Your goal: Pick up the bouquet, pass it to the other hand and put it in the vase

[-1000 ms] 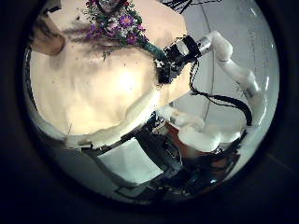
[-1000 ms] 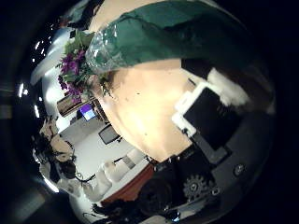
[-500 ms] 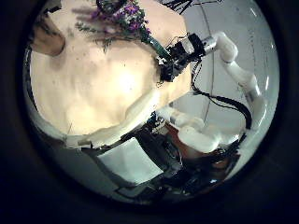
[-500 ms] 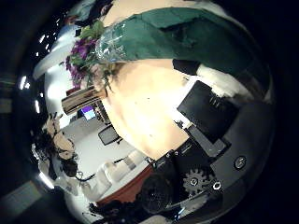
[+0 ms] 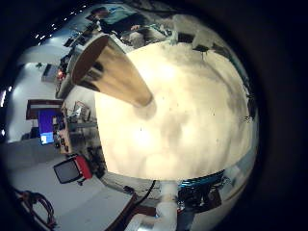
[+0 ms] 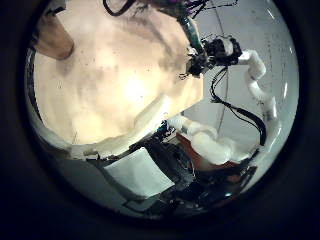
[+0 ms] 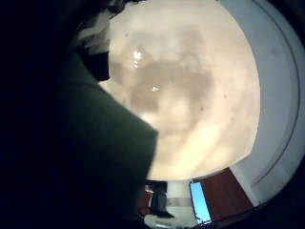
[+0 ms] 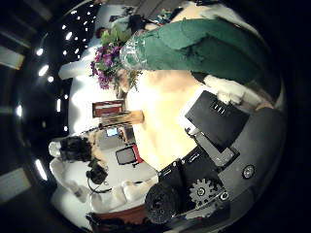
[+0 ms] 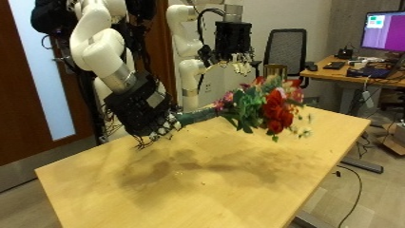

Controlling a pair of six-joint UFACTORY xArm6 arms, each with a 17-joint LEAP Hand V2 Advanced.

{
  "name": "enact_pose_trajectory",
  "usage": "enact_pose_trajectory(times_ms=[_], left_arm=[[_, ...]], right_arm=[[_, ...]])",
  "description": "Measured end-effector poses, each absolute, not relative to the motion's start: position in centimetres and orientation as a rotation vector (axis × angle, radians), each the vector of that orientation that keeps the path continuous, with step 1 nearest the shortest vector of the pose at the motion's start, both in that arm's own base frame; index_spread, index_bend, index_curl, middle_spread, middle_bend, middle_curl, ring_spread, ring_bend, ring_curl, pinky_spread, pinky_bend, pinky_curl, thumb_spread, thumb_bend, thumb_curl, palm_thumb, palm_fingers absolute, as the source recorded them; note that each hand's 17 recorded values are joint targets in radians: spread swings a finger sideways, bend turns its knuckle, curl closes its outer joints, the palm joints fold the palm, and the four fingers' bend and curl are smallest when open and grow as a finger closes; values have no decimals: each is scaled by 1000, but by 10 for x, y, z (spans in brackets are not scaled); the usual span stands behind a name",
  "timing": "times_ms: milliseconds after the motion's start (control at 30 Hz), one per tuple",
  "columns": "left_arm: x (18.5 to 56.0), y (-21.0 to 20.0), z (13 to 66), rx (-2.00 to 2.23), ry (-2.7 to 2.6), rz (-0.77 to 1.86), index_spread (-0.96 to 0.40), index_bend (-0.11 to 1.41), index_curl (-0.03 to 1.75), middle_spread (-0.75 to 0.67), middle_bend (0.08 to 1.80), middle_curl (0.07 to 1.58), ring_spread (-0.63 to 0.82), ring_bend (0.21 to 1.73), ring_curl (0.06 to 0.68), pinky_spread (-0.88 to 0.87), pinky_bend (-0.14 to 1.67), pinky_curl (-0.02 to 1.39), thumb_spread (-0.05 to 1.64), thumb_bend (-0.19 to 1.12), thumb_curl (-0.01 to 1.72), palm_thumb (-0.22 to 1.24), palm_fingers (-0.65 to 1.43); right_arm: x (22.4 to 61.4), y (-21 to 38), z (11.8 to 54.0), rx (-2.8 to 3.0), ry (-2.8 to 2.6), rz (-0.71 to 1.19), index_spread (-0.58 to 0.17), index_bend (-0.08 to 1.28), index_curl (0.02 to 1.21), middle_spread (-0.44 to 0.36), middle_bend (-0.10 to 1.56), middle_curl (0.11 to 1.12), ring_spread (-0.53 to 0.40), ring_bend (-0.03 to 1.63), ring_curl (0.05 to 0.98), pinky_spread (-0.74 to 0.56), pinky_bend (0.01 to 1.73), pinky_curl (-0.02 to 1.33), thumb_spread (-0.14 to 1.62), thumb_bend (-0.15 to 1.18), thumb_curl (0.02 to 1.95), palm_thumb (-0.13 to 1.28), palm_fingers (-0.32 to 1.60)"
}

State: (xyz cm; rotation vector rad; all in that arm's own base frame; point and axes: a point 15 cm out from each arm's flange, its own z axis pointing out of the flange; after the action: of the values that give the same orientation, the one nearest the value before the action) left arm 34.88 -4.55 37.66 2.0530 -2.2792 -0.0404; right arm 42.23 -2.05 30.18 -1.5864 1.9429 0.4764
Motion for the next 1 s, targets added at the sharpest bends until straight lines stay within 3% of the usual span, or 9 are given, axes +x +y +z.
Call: enact_pose_trajectory(times_ms=[433, 600, 800, 1000], left_arm=[[364, -45, 400, 2091, -2187, 146, -47, 183, 452, -78, 308, 467, 20, 640, 116, -94, 417, 302, 1107, -21, 258, 303, 531], [375, -48, 417, 2047, -2137, 293, -44, 173, 450, -89, 329, 478, 5, 659, 116, -130, 449, 306, 1090, -30, 248, 238, 532], [388, -59, 436, 1973, -2074, 453, 22, 170, 429, -67, 392, 498, 29, 693, 121, -66, 407, 293, 972, -37, 254, 114, 447], [404, -61, 456, 1882, -1968, 682, 80, 178, 417, 7, 381, 485, 105, 701, 119, 41, 380, 285, 891, -33, 273, 59, 376]], right_arm=[[433, 11, 390, -1355, 1566, 563, -259, 1038, 971, -134, 1318, 842, -192, 1425, 683, -192, 1222, 894, 485, -5, 941, 1234, 1109], [430, 31, 423, -1303, 1354, 633, -254, 1048, 965, -128, 1320, 835, -191, 1425, 682, -195, 1194, 929, 458, -7, 959, 1235, 1112], [416, 54, 431, -1308, 1163, 760, -250, 1055, 957, -125, 1325, 828, -189, 1426, 678, -202, 1164, 969, 416, -12, 973, 1227, 1116], [417, 80, 414, -1360, 1059, 803, -247, 1061, 953, -124, 1336, 824, -189, 1430, 675, -208, 1141, 1003, 393, -16, 981, 1222, 1120]])
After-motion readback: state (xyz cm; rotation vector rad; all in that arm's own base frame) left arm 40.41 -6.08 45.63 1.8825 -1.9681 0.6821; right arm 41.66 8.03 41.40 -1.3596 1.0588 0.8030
